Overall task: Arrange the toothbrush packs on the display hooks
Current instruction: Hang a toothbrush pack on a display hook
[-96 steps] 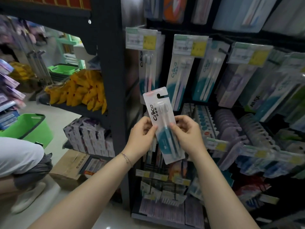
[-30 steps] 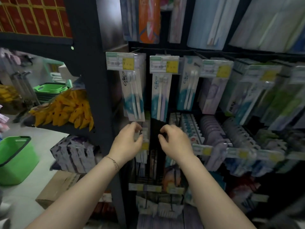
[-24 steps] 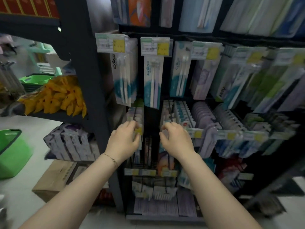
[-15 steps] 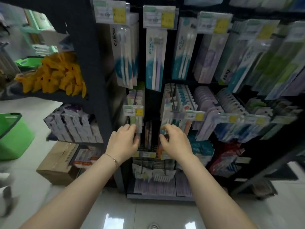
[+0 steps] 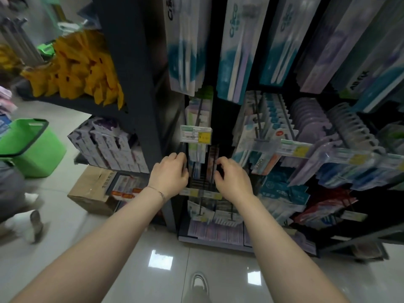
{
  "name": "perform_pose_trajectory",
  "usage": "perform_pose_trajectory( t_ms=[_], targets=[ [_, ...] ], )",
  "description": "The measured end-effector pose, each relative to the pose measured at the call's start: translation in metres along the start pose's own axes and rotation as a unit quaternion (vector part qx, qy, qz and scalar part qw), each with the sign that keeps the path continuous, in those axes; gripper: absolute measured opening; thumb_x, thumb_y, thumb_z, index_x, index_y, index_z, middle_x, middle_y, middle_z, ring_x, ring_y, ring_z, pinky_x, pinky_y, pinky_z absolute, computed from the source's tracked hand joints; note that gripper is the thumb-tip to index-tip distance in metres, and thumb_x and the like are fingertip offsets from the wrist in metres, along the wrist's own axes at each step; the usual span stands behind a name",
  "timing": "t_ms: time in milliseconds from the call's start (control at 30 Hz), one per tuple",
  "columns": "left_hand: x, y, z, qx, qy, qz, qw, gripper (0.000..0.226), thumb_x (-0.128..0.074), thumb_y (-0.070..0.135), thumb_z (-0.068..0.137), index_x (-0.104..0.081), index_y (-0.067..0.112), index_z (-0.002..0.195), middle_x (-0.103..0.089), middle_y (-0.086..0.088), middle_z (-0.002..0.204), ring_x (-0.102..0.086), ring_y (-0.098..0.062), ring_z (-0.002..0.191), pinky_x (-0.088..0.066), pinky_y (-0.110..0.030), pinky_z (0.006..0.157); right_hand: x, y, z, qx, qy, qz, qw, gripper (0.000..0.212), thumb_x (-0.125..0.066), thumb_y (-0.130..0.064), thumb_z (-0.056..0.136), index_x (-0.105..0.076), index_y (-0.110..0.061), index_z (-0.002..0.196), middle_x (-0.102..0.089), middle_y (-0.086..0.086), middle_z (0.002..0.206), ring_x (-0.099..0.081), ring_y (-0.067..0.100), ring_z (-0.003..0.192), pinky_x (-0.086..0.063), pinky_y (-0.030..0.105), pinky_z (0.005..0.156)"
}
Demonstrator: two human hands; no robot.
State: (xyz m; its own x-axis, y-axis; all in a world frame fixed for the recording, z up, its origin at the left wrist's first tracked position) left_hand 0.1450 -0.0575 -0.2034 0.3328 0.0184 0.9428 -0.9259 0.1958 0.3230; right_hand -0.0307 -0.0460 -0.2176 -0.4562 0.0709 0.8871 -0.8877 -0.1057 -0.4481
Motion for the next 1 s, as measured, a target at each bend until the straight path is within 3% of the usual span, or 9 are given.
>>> perform_pose_trajectory(
  t_ms=[233, 400, 600, 700, 800, 900, 1000],
  targets=[
    [-0.017, -0.005, 0.043, 0.032, -0.031, -0.039, 0.998, 0.03, -0.05, 0.021, 0.092, -0.052, 0.014, 0.121, -0.055, -0.01, 0.119, -0.055, -0.031, 0.106, -0.05, -0.043, 0.083, -0.021, 0.0, 0.047, 0.008, -0.037, 0.063, 0.997, 0.044, -0.052, -0.021, 0.093, -0.04, -0.021, 0.136, -0.053, 0.006, 0.123, -0.053, 0.025, 0.11, -0.049, 0.039, 0.083],
    [-0.032, -0.013, 0.071, 0.066, -0.05, -0.088, 0.993, 0.035, -0.047, 0.02, 0.095, -0.05, 0.013, 0.129, -0.053, -0.012, 0.125, -0.053, -0.029, 0.112, -0.045, -0.031, 0.086, -0.03, 0.003, 0.078, -0.007, -0.024, 0.104, 0.994, 0.045, -0.052, -0.019, 0.092, -0.037, -0.022, 0.135, -0.05, 0.004, 0.12, -0.056, 0.026, 0.104, -0.051, 0.045, 0.081],
    [-0.032, -0.02, 0.095, 0.125, -0.033, -0.258, 0.958, 0.038, -0.051, 0.016, 0.095, -0.045, 0.013, 0.132, -0.054, -0.005, 0.13, -0.052, -0.022, 0.12, -0.039, -0.025, 0.097, -0.045, 0.004, 0.106, -0.02, -0.02, 0.155, 0.988, 0.027, -0.051, -0.02, 0.094, -0.049, -0.016, 0.121, -0.052, 0.007, 0.114, -0.056, 0.026, 0.1, -0.051, 0.046, 0.08],
    [-0.029, -0.021, 0.099, 0.131, -0.029, -0.319, 0.938, 0.044, -0.053, 0.019, 0.096, -0.042, 0.02, 0.138, -0.052, 0.003, 0.129, -0.051, -0.018, 0.121, -0.04, -0.025, 0.098, -0.05, 0.003, 0.11, -0.03, -0.014, 0.204, 0.978, 0.004, -0.054, -0.018, 0.093, -0.052, -0.018, 0.096, -0.055, 0.004, 0.1, -0.057, 0.023, 0.091, -0.051, 0.043, 0.076],
    [-0.028, -0.023, 0.105, 0.111, -0.035, -0.321, 0.94, 0.048, -0.058, 0.022, 0.093, -0.042, 0.022, 0.138, -0.054, -0.001, 0.133, -0.053, -0.019, 0.119, -0.044, -0.034, 0.102, -0.051, 0.001, 0.11, -0.037, 0.0, 0.276, 0.96, 0.024, -0.056, -0.008, 0.09, -0.045, -0.026, 0.077, -0.054, -0.006, 0.081, -0.053, 0.011, 0.074, -0.046, 0.032, 0.067],
    [-0.025, -0.023, 0.106, 0.115, -0.036, -0.336, 0.934, 0.047, -0.06, 0.021, 0.092, -0.043, 0.017, 0.135, -0.055, 0.002, 0.121, -0.054, -0.014, 0.109, -0.044, -0.028, 0.094, -0.05, -0.001, 0.11, -0.054, 0.015, 0.304, 0.951, 0.018, -0.056, -0.006, 0.09, -0.047, -0.02, 0.083, -0.052, -0.014, 0.073, -0.047, -0.004, 0.065, -0.036, 0.012, 0.056],
    [-0.021, -0.023, 0.107, 0.113, -0.038, -0.363, 0.924, 0.045, -0.061, 0.019, 0.091, -0.043, 0.015, 0.132, -0.054, 0.006, 0.112, -0.052, -0.011, 0.104, -0.041, -0.023, 0.088, -0.05, -0.003, 0.109, -0.071, 0.03, 0.335, 0.939, 0.014, -0.056, -0.005, 0.09, -0.049, -0.017, 0.089, -0.054, -0.012, 0.074, -0.047, -0.004, 0.064, -0.036, 0.014, 0.055]
  ],
)
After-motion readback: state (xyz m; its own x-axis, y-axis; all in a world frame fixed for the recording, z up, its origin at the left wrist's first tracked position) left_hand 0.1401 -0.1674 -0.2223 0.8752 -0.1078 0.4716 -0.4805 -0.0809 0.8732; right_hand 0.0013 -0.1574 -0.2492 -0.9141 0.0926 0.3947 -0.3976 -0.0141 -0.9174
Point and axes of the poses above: each hand's wrist, its own z-axis towards the middle knuckle, its own x-axis out of the back of the hand, y = z × x, the point moved 4 cm from there along z, towards the middle knuckle
